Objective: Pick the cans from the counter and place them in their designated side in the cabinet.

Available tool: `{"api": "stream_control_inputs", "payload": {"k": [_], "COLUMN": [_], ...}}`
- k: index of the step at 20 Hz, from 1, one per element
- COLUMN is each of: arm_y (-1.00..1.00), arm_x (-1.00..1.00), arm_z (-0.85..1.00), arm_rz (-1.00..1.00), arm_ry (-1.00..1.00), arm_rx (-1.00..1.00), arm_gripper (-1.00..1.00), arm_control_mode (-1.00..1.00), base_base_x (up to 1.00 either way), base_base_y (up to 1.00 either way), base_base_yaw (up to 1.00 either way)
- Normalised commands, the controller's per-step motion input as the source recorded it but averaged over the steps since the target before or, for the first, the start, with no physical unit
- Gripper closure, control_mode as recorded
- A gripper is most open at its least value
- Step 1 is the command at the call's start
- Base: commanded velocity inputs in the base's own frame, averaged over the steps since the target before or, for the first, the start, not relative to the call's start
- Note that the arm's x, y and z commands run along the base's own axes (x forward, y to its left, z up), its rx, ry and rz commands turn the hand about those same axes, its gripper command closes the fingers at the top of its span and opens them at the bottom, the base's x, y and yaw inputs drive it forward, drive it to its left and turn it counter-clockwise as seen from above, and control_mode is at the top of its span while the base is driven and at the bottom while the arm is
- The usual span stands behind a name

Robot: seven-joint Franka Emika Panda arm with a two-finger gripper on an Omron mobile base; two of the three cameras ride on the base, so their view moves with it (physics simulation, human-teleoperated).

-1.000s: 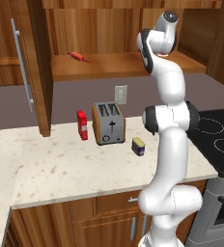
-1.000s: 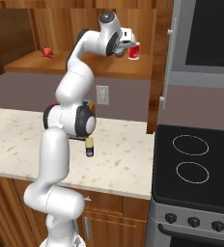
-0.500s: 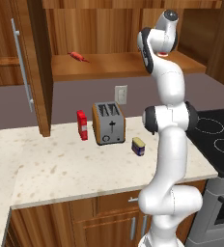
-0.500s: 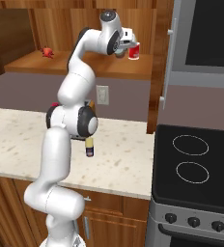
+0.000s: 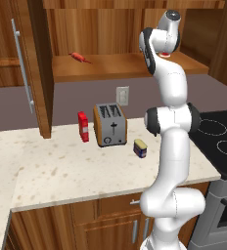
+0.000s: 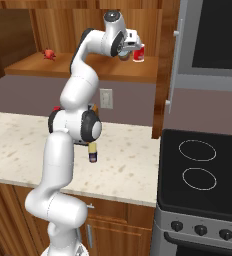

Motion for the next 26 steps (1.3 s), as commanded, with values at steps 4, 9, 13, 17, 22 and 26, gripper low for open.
{"api": "stream_control_inputs", "payload": {"k": [4, 9, 13, 17, 22, 26], "arm_y": [0.00, 0.00, 0.00, 0.00, 0.00, 0.00], "arm_x": [0.00, 0.00, -0.01, 0.00, 0.02, 0.02], "arm_z": [-0.22, -0.25, -0.30, -0.17, -0.03, -0.01], "arm_rz": [0.00, 0.00, 0.00, 0.00, 0.00, 0.01], "arm_ry": [0.00, 0.00, 0.00, -0.04, -0.10, -0.15], "arm_rx": [0.00, 0.00, 0.00, 0.00, 0.00, 0.00], "arm_gripper": [1.00, 1.00, -1.00, -1.00, -1.00, -1.00], "arm_control_mode": [-1.00, -1.00, -1.00, -1.00, -1.00, -1.00], "base_base_x": [0.00, 0.00, 0.00, 0.00, 0.00, 0.00], "base_base_y": [0.00, 0.00, 0.00, 0.00, 0.00, 0.00], "base_base_yaw": [0.00, 0.00, 0.00, 0.00, 0.00, 0.00]}}
